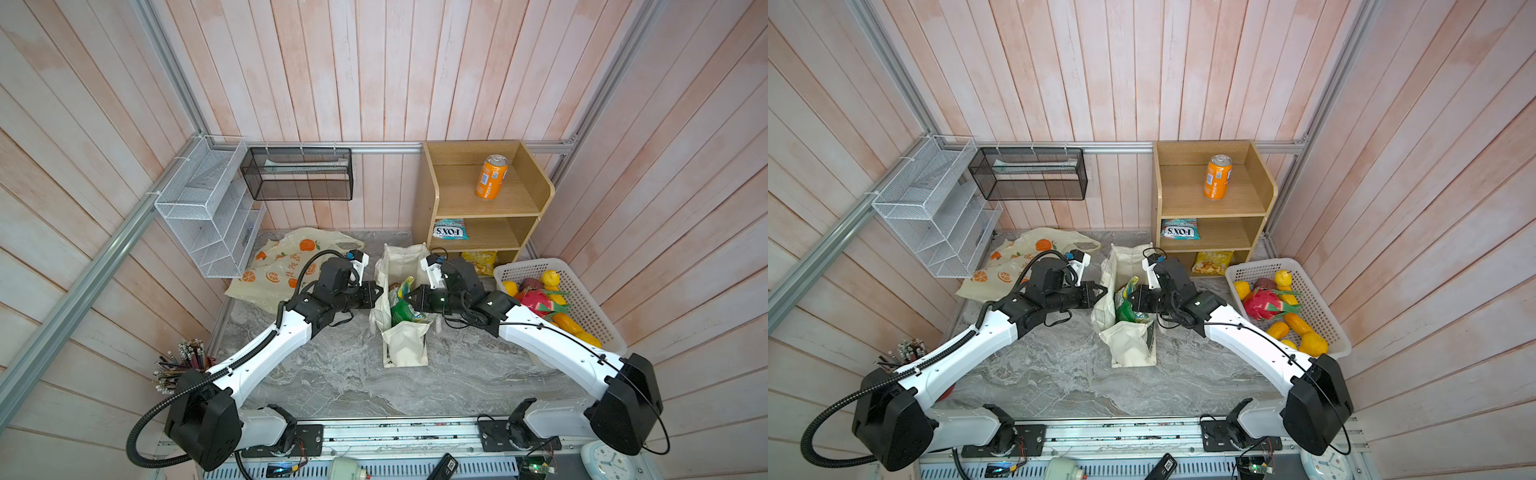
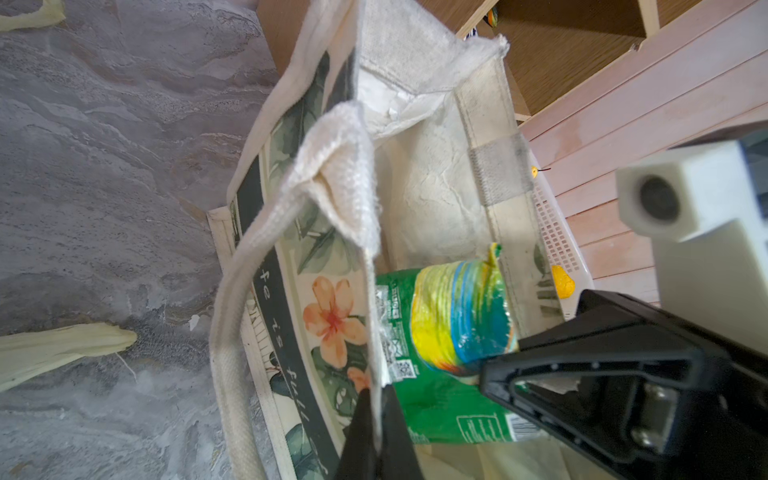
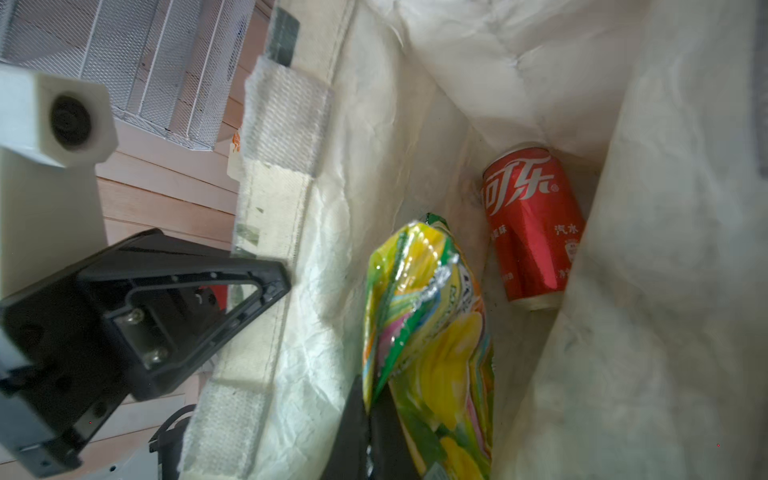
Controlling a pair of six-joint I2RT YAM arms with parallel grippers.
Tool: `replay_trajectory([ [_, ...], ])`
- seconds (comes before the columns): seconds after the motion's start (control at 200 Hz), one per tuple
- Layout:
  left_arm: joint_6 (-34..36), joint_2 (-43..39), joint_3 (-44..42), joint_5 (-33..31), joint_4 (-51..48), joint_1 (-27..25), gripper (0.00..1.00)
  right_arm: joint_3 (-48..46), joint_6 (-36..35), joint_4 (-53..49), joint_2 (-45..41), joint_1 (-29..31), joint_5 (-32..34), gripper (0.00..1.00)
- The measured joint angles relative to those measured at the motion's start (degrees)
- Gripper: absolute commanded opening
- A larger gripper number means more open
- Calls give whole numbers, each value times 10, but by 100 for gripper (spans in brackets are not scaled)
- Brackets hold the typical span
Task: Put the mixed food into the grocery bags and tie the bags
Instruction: 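Release the chip bag inside the tote and withdraw the right gripper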
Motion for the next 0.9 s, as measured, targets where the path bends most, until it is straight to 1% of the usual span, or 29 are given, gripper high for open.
replay_trajectory([
  [0.215,0,0,0,0,0,0,0,-26,8,33,41,7,9,0],
  [0.425,0,-1,0,2,-2,0,0,-29,-3,46,87,14,15,0],
  [0.44,0,-2,0,2,-2,0,0,-29,-5,46,89,14,15,4],
  [0.46,0,-3,0,2,-2,0,0,-29,-7,46,92,14,16,12],
  [0.49,0,-4,0,2,-3,0,0,-29,-9,46,95,14,18,26],
  [0.53,1,-5,0,2,-3,0,0,-29,-13,44,98,14,20,42],
  [0.555,1,-6,0,2,-3,0,0,-29,-15,41,99,14,21,49],
  [0.59,1,-7,0,2,-4,0,0,-29,-19,35,100,14,22,55],
  [0.635,1,-8,0,2,-5,0,0,-29,-24,30,100,14,23,60],
  [0.73,2,-8,0,2,-6,0,0,-29,-32,21,96,16,26,68],
  [0.8,2,-8,0,1,-6,0,0,-29,-36,7,83,17,31,71],
  [0.9,3,-9,0,0,-6,0,0,-23,-39,-15,55,17,38,72],
])
